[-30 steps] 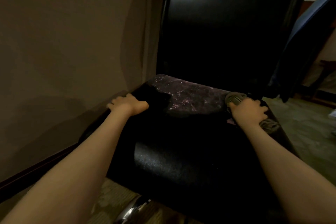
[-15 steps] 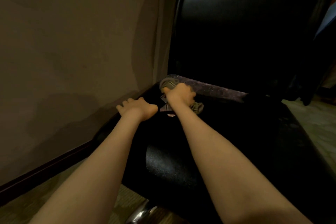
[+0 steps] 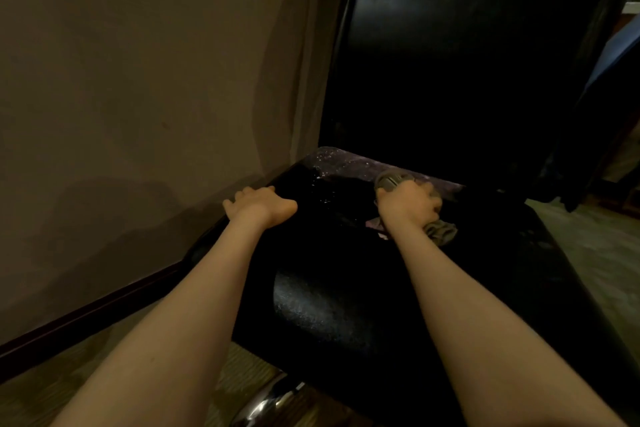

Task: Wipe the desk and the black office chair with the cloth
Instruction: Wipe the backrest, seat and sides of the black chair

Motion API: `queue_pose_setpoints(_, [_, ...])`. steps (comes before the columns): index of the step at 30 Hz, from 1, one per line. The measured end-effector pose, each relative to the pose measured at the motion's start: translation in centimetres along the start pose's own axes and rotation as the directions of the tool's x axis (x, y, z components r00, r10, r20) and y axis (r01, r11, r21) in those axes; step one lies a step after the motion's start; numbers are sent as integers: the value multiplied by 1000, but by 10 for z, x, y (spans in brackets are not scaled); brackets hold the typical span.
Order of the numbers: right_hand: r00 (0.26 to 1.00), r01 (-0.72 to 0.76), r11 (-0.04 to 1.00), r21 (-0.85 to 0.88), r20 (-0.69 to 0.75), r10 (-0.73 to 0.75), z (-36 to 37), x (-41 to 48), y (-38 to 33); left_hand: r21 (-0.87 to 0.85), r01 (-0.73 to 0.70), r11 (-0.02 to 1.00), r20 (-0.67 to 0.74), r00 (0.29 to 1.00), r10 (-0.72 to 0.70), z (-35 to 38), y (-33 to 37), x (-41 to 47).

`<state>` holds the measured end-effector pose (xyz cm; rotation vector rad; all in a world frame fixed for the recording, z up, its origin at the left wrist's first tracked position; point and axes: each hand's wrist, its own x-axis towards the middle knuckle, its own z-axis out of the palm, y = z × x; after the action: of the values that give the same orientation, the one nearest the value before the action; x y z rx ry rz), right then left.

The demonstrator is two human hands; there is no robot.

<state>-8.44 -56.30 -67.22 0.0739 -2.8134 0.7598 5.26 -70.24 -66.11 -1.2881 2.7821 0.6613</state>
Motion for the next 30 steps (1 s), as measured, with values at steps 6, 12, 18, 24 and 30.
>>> queue_pose_setpoints(6, [989,7,985,174,142,-32,25,-31,-73,-10,-20,1000,14,1000,20,1,-4,14])
queue_pose_setpoints(12, [955,-103,860,499,292,-56,43,-33,-127,-177,72,982,-22,997,-77,-12,-18,30])
queue_pose_setpoints(18, [831,-409,468,783,531,-163,51,-29,-165,-287,144,947,-42,986,-163,-11,-18,27])
queue_pose_setpoints(24, [761,-588,180,788,615,-207,26,-15,-169,-217,201,955,-151,960,-236,-9,-12,13])
queue_pose_setpoints(30, [840,-532,159,832,543,-27,-12,58,-108,-58,165,985,-151,973,-172,-20,13,5])
